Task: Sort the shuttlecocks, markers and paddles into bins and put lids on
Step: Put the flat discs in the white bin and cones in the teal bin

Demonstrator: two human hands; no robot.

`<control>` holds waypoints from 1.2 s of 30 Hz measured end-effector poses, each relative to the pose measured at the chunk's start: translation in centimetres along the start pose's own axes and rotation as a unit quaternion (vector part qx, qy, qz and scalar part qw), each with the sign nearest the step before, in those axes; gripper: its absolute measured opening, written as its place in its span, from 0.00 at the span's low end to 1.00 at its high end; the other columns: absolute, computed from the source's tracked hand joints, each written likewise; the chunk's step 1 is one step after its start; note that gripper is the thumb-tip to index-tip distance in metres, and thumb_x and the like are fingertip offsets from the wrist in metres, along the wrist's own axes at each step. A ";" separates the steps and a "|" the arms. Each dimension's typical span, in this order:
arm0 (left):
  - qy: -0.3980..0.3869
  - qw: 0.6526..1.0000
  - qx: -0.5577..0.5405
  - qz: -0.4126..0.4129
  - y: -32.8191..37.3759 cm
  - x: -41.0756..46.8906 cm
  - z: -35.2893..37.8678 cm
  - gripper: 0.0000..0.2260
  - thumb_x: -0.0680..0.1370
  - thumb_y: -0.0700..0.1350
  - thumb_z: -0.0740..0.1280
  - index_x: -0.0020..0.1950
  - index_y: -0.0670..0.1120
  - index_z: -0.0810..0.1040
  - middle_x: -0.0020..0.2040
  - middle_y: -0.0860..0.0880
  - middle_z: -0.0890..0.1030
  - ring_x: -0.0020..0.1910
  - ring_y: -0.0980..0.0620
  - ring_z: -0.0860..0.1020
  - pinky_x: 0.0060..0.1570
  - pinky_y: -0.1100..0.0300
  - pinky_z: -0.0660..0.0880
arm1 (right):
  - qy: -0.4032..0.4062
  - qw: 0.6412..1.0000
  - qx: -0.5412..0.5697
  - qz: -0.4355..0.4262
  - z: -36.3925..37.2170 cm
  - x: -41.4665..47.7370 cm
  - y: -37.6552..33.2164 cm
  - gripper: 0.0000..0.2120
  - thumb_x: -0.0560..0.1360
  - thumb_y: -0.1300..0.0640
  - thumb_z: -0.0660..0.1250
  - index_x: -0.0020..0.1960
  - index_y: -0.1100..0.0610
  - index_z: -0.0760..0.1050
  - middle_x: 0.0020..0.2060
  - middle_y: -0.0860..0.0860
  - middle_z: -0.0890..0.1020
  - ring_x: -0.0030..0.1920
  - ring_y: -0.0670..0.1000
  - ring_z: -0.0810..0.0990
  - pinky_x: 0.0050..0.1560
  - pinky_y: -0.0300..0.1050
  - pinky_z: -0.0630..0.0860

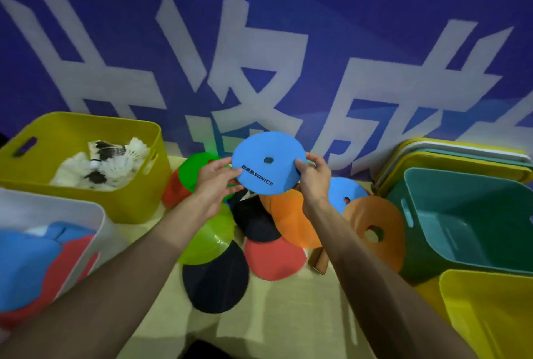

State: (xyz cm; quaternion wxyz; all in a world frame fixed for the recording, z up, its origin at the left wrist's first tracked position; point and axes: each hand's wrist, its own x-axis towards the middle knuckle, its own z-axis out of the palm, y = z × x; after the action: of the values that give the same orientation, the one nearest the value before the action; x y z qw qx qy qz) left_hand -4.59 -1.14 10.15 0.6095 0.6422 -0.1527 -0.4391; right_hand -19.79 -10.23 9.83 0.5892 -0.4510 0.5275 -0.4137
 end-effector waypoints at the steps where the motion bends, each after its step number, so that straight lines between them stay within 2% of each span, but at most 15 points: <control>1: 0.020 1.000 -0.004 0.012 0.5 -0.3 -1.4 0.16 0.75 0.34 0.67 0.63 0.40 0.73 0.43 0.47 0.81 0.36 0.53 0.80 0.29 0.65 0.77 | -0.019 1.000 -0.018 -0.002 1.3 -0.6 -0.2 0.08 0.77 0.61 0.64 0.55 0.57 0.73 0.46 0.53 0.80 0.47 0.54 0.80 0.42 0.54 0.81; 5: 0.100 0.993 -0.002 0.067 2.3 -2.2 -7.7 0.16 0.75 0.33 0.67 0.62 0.41 0.73 0.43 0.46 0.80 0.38 0.50 0.80 0.28 0.64 0.77 | -0.091 0.993 -0.075 -0.009 7.2 -3.0 -0.4 0.08 0.74 0.63 0.65 0.53 0.56 0.73 0.46 0.57 0.80 0.42 0.57 0.81 0.31 0.50 0.79; 9: 0.170 0.977 -0.010 0.129 4.2 -5.0 -14.2 0.13 0.76 0.33 0.66 0.59 0.43 0.75 0.43 0.45 0.79 0.39 0.52 0.79 0.27 0.66 0.76 | -0.171 0.978 -0.117 -0.036 13.7 -5.9 -0.1 0.08 0.73 0.63 0.66 0.51 0.54 0.73 0.41 0.54 0.81 0.45 0.57 0.82 0.35 0.50 0.81; 12: 0.230 0.962 -0.008 0.147 5.2 -6.7 -19.5 0.12 0.76 0.32 0.64 0.57 0.43 0.74 0.40 0.48 0.78 0.38 0.53 0.78 0.28 0.64 0.77 | -0.240 0.959 -0.140 -0.052 18.4 -8.8 0.3 0.07 0.73 0.63 0.66 0.45 0.52 0.73 0.37 0.54 0.80 0.39 0.56 0.82 0.33 0.53 0.81; 15: 0.312 0.938 0.002 0.148 4.9 -8.4 -25.3 0.11 0.75 0.32 0.63 0.55 0.43 0.75 0.39 0.47 0.77 0.38 0.50 0.77 0.34 0.58 0.75 | -0.315 0.932 -0.172 -0.057 22.8 -12.4 1.0 0.07 0.74 0.66 0.65 0.46 0.55 0.74 0.33 0.53 0.79 0.29 0.50 0.80 0.25 0.43 0.77; 16: 0.338 0.930 0.008 0.144 4.6 -9.0 -27.1 0.10 0.75 0.33 0.63 0.54 0.43 0.75 0.39 0.48 0.77 0.38 0.51 0.76 0.34 0.58 0.73 | -0.340 0.921 -0.182 -0.050 24.2 -13.5 1.6 0.06 0.74 0.66 0.65 0.47 0.56 0.74 0.32 0.53 0.78 0.27 0.48 0.79 0.25 0.43 0.78; 19: 0.393 0.911 -0.004 0.129 3.5 -10.8 -31.5 0.09 0.75 0.34 0.63 0.53 0.43 0.76 0.38 0.49 0.76 0.37 0.52 0.74 0.36 0.57 0.70 | -0.400 0.891 -0.210 -0.030 27.6 -16.8 3.2 0.06 0.74 0.66 0.65 0.48 0.58 0.74 0.32 0.56 0.79 0.29 0.54 0.79 0.34 0.56 0.82; 20: 0.404 0.907 -0.008 0.120 3.2 -11.4 -32.6 0.09 0.75 0.34 0.63 0.52 0.43 0.76 0.38 0.48 0.76 0.38 0.52 0.74 0.37 0.56 0.71 | -0.411 0.884 -0.222 -0.026 28.5 -17.7 3.8 0.07 0.74 0.67 0.65 0.49 0.58 0.74 0.31 0.56 0.79 0.30 0.55 0.79 0.34 0.57 0.81; 23: 0.420 0.901 -0.005 0.107 1.9 -12.4 -35.3 0.08 0.76 0.35 0.62 0.47 0.46 0.78 0.45 0.45 0.79 0.45 0.48 0.76 0.47 0.52 0.73 | -0.431 0.862 -0.264 -0.024 30.3 -19.7 4.9 0.12 0.72 0.68 0.63 0.54 0.59 0.74 0.29 0.54 0.79 0.27 0.54 0.78 0.30 0.50 0.80; 25: 0.418 0.904 0.015 0.091 1.2 -12.6 -36.3 0.12 0.75 0.35 0.60 0.42 0.48 0.79 0.44 0.46 0.80 0.44 0.48 0.76 0.46 0.52 0.72 | -0.444 0.847 -0.290 -0.035 30.8 -20.4 5.3 0.12 0.72 0.67 0.63 0.54 0.59 0.75 0.32 0.53 0.80 0.27 0.55 0.79 0.28 0.46 0.78; 28: 0.407 0.909 0.074 0.054 0.5 -12.3 -36.9 0.12 0.74 0.37 0.60 0.52 0.43 0.80 0.47 0.46 0.81 0.45 0.46 0.76 0.47 0.53 0.73 | -0.433 0.843 -0.314 -0.058 30.8 -20.4 5.9 0.08 0.74 0.65 0.62 0.44 0.54 0.76 0.35 0.53 0.81 0.32 0.57 0.82 0.29 0.49 0.79; 29: 0.407 0.907 0.105 0.039 0.2 -12.0 -37.1 0.15 0.72 0.41 0.62 0.57 0.43 0.79 0.52 0.44 0.81 0.49 0.45 0.77 0.53 0.51 0.76 | -0.423 0.845 -0.321 -0.065 30.6 -20.2 6.0 0.10 0.73 0.65 0.62 0.41 0.52 0.76 0.35 0.52 0.81 0.33 0.58 0.83 0.31 0.51 0.81; 31: 0.400 0.898 0.184 0.008 -0.1 -11.3 -36.6 0.22 0.69 0.47 0.62 0.63 0.46 0.77 0.63 0.43 0.77 0.59 0.42 0.76 0.61 0.46 0.73 | -0.404 0.852 -0.327 -0.070 29.9 -19.6 6.0 0.10 0.73 0.65 0.62 0.39 0.51 0.76 0.37 0.53 0.82 0.33 0.57 0.83 0.31 0.51 0.81; 34: 0.358 0.905 0.229 0.007 -0.4 -9.9 -34.3 0.23 0.66 0.51 0.60 0.60 0.53 0.79 0.61 0.41 0.77 0.59 0.37 0.75 0.59 0.42 0.74 | -0.383 0.866 -0.316 -0.056 28.2 -18.2 5.8 0.09 0.73 0.66 0.61 0.46 0.56 0.78 0.37 0.53 0.81 0.31 0.53 0.82 0.28 0.45 0.79; 36: 0.334 0.907 0.254 0.043 -0.3 -9.4 -31.9 0.18 0.69 0.47 0.62 0.57 0.52 0.81 0.58 0.41 0.79 0.59 0.39 0.75 0.60 0.43 0.73 | -0.368 0.875 -0.308 -0.058 26.8 -17.2 5.4 0.10 0.72 0.66 0.61 0.48 0.58 0.78 0.36 0.53 0.81 0.30 0.52 0.81 0.26 0.44 0.78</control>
State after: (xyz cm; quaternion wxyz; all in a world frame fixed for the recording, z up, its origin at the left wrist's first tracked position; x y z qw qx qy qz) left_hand 13.93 26.52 9.37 0.4595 0.8770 -0.0741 -0.1192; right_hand 5.24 10.22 9.82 0.5470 -0.7591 0.3465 -0.0675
